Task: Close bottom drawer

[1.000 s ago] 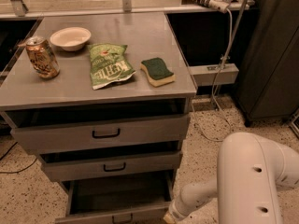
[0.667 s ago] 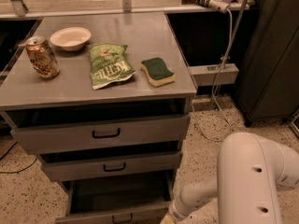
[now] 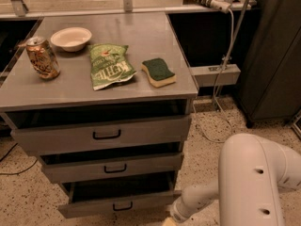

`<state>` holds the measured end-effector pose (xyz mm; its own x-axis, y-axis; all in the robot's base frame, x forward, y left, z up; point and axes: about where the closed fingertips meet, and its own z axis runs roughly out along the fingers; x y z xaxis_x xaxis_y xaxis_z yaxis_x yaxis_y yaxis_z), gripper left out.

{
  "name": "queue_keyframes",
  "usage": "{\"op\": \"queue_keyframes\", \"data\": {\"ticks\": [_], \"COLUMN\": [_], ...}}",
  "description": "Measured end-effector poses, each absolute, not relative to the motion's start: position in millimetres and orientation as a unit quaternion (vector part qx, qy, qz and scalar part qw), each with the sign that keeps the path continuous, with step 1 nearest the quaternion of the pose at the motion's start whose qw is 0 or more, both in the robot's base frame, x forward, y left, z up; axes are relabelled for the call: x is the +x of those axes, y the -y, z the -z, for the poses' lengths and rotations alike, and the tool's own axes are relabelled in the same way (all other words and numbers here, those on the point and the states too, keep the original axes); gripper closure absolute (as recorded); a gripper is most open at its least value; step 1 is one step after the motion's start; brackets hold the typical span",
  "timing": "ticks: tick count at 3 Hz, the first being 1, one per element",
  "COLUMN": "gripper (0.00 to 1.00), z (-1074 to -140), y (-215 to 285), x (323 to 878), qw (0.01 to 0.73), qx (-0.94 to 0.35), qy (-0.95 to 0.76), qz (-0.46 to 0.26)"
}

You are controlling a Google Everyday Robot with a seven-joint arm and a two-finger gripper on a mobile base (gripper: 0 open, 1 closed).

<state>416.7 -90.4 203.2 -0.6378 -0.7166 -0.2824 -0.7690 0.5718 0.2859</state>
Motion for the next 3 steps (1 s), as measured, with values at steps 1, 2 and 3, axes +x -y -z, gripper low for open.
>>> {"op": "queue_keyframes", "data": {"ticks": [1,2,3], "gripper": [0.19,0.42,0.66], "z": [-203.2,-203.2,-203.2], "y": [90.4,90.4,90.4], "x": [416.6,416.6,416.7], "qw": [0.068,0.068,0.068], "qx": [-0.42,-0.42,-0.42], "qy": [-0.884,-0.884,-0.884], "qz": [-0.194,-0.194,-0.194]}}
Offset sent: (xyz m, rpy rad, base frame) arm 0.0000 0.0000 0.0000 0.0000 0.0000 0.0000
